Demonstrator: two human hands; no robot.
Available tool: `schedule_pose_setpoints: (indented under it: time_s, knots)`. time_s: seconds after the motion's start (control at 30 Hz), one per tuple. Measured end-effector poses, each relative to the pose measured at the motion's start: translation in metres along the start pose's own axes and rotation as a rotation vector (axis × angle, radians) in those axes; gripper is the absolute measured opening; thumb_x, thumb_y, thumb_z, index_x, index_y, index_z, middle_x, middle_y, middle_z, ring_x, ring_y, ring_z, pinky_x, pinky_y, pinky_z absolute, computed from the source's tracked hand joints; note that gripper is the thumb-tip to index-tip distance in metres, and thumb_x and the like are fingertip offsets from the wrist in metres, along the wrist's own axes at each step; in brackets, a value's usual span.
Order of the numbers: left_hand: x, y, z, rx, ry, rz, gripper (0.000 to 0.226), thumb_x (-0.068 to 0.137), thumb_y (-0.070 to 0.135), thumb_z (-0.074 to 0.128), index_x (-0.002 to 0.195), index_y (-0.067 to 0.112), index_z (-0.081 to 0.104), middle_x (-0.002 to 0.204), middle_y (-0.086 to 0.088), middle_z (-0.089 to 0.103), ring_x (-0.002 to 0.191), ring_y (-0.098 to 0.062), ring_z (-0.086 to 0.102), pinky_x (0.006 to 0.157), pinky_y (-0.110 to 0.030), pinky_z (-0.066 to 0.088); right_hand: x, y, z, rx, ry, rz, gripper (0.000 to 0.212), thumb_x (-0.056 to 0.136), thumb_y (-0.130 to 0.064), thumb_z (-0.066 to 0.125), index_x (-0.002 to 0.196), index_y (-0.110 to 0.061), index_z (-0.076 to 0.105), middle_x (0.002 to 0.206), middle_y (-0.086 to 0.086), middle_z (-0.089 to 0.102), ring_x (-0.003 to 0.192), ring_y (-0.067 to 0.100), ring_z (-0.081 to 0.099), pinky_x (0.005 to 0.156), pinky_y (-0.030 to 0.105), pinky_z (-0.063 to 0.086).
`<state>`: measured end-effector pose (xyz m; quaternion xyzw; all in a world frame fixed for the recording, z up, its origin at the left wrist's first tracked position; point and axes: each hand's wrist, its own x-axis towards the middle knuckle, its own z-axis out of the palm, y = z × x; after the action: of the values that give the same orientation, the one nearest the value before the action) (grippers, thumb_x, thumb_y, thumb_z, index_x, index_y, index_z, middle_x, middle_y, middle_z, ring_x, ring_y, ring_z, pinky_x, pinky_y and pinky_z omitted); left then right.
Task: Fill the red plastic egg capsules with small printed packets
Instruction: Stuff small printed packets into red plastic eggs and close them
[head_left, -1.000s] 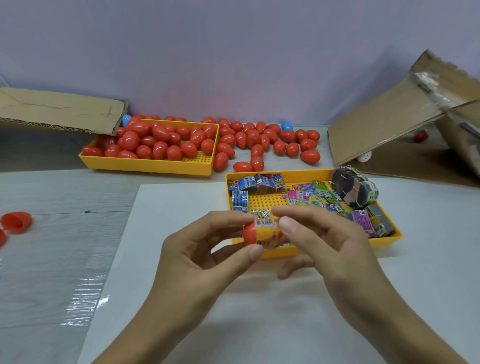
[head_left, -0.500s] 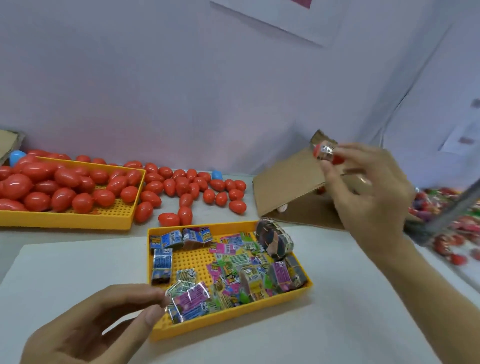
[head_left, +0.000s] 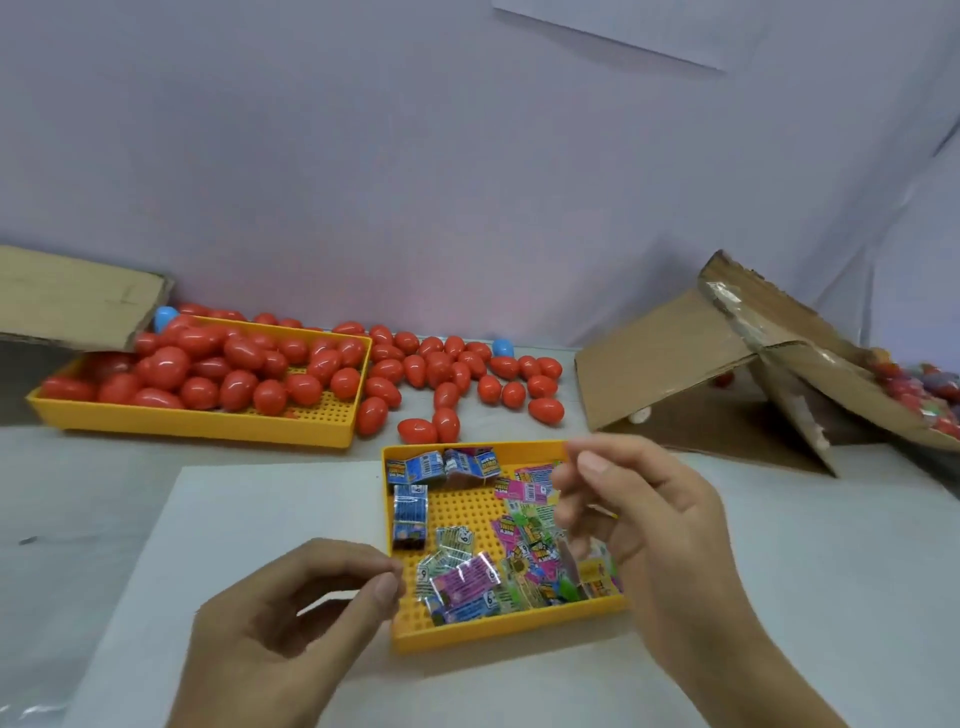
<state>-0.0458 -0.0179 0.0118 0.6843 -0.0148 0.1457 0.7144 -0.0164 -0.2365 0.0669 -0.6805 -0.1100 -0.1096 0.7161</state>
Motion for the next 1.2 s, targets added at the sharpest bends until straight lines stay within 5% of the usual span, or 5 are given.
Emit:
schedule_pose_setpoints:
  time_s: [0.23,0.37,0.6,0.83,1.2]
  knots:
    - [0.041,0.011,-0.028,0.324,0.108,0.223,0.020,0.086,0.000,0.071,0.091,0.019,0.072,0.091,0.004,0.070,0.085,-0.015,0.068,0.067,-0.024,0.059,-0.047,0.031,0.048,-0.234,-0.036,-0.163,0.009,0.084,-0.029,0.070,0.080,-0.026,0.077,0.064,-0.002,0.071,0.052,0.013,0.067,0.057,0.015,0.053]
    - [0.126,0.012,-0.040,0.810,0.162,0.305,0.014,0.087,0.008,0.070,0.101,0.011,0.072,0.100,-0.002,0.067,0.094,-0.012,0.062,0.082,-0.026,0.053,-0.046,0.046,0.042,-0.306,-0.358,0.104,0.041,0.096,-0.005,0.056,0.064,-0.025,0.071,0.040,-0.003,0.058,0.030,0.001,0.054,0.039,0.009,0.044]
    - [0.201,-0.005,-0.030,1.540,-0.116,0.056,0.015,0.086,0.023,0.067,0.090,0.010,0.074,0.089,-0.009,0.068,0.092,-0.026,0.059,0.079,-0.034,0.045,-0.049,0.031,0.037,-0.283,-0.026,-0.291,0.016,0.081,-0.022,0.067,0.092,-0.032,0.072,0.060,-0.015,0.067,0.051,0.004,0.064,0.061,0.008,0.050]
    - [0.160,0.018,-0.027,1.030,0.070,0.352,0.036,0.081,0.009,0.078,0.116,0.005,0.069,0.106,-0.004,0.061,0.098,-0.020,0.062,0.087,-0.024,0.052,-0.042,0.026,0.026,-0.177,-0.027,-0.242,0.013,0.084,-0.026,0.063,0.089,-0.025,0.076,0.064,-0.010,0.068,0.055,0.011,0.066,0.047,0.030,0.055]
    - [0.010,0.024,0.013,0.119,-0.308,0.187,0.031,0.071,0.019,0.080,0.102,0.020,0.077,0.101,-0.005,0.071,0.094,-0.028,0.070,0.073,-0.025,0.057,-0.031,0.018,0.013,0.006,-0.132,0.130,0.015,0.086,-0.034,0.069,0.088,-0.020,0.075,0.068,0.011,0.068,0.052,0.018,0.062,0.041,0.024,0.044]
